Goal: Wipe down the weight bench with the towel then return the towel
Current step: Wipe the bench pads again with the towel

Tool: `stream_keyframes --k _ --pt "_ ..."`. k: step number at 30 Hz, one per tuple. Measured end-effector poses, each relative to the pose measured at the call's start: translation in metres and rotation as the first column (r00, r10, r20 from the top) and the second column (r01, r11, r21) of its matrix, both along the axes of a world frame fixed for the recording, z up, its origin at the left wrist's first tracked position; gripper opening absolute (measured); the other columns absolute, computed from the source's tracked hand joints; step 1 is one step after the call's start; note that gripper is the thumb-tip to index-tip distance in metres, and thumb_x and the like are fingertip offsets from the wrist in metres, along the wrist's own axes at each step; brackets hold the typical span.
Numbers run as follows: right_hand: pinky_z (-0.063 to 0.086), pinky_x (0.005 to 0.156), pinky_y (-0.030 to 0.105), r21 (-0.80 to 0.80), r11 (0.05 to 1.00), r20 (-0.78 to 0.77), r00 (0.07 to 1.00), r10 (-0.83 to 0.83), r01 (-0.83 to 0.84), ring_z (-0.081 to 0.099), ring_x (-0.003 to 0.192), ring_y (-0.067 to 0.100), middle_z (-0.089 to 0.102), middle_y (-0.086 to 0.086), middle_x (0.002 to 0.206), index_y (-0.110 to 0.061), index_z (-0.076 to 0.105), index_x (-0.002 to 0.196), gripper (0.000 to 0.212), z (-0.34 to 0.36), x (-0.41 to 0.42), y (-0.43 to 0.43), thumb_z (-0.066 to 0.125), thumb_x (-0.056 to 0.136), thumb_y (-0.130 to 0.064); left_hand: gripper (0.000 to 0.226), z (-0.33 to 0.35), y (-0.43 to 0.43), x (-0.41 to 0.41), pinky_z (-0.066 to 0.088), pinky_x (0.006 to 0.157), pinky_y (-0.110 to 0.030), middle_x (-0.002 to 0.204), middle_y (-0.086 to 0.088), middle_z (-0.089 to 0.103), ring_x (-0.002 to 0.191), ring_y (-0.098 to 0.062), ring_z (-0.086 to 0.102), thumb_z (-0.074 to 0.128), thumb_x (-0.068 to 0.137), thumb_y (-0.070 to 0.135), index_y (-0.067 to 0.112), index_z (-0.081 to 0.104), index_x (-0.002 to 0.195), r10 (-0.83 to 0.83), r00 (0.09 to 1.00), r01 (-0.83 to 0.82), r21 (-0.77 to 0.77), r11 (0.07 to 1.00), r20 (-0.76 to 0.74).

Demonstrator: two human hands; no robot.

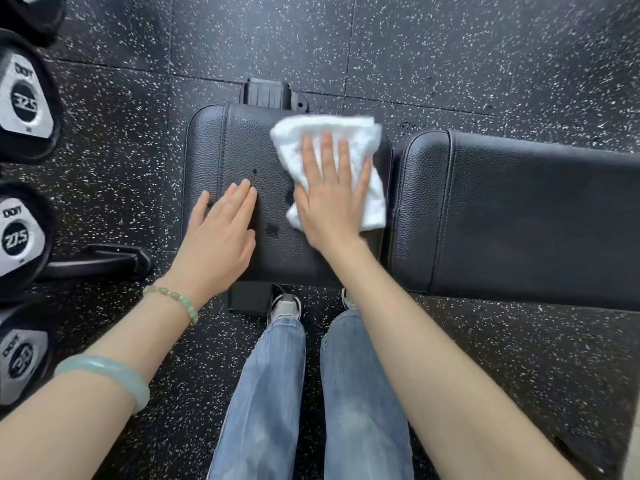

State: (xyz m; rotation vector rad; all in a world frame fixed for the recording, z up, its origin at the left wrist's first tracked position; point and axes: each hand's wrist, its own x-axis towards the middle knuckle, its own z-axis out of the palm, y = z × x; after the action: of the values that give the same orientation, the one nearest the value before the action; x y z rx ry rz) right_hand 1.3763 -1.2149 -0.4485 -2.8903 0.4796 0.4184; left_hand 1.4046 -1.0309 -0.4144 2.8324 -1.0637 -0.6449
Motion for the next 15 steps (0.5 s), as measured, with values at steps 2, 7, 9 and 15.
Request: stream_keyframes --k 2,7,9,15 --pt "0.001 0.113 0.058 0.054 0.997 0.033 0.998 0.056 -0.058 0.008 0.146 0.027 0.015 0.006 0.158 -0.023 0.018 0.151 0.066 0.002 -0.045 0.021 0.031 0.091 -0.044 0.053 0.001 0.005 0.004 0.013 0.114 -0.051 0.153 -0.011 0.032 0.138 -0.025 0.035 0.037 0.093 0.014 0.003 0.034 0.145 -0.030 1.000 0.030 -0.002 1.000 -0.001" --pt "0.005 0.112 0.061 0.072 0.987 -0.021 0.989 0.147 -0.145 0.017 0.143 0.029 0.025 0.007 0.155 -0.023 0.028 0.148 0.066 0.003 -0.101 0.048 0.038 0.086 -0.042 0.063 -0.001 0.008 0.006 0.009 0.112 -0.048 0.150 -0.010 0.038 0.135 -0.023 0.041 0.029 0.080 0.008 0.003 0.042 0.141 -0.025 0.999 0.025 -0.018 1.000 -0.022" --pt "0.006 0.111 0.060 0.061 0.988 0.000 0.990 0.143 -0.142 0.018 0.143 0.028 0.027 0.006 0.155 -0.023 0.030 0.147 0.065 0.001 -0.075 0.041 0.037 0.086 -0.042 0.067 -0.003 0.006 0.005 0.006 0.112 -0.046 0.149 -0.010 0.040 0.135 -0.023 0.041 0.022 0.078 0.010 0.003 0.043 0.140 -0.001 0.999 0.001 -0.024 1.000 -0.038" --pt "-0.005 0.112 0.057 0.023 0.999 -0.035 0.998 0.043 -0.042 0.002 0.146 0.023 0.007 0.001 0.160 -0.028 0.008 0.152 0.061 0.003 0.055 0.022 0.029 0.096 -0.044 0.066 -0.004 0.006 0.005 0.010 0.111 -0.050 0.148 -0.010 0.042 0.133 -0.023 0.043 0.023 0.078 0.010 0.002 0.045 0.139 0.009 1.000 -0.011 -0.060 0.998 -0.028"
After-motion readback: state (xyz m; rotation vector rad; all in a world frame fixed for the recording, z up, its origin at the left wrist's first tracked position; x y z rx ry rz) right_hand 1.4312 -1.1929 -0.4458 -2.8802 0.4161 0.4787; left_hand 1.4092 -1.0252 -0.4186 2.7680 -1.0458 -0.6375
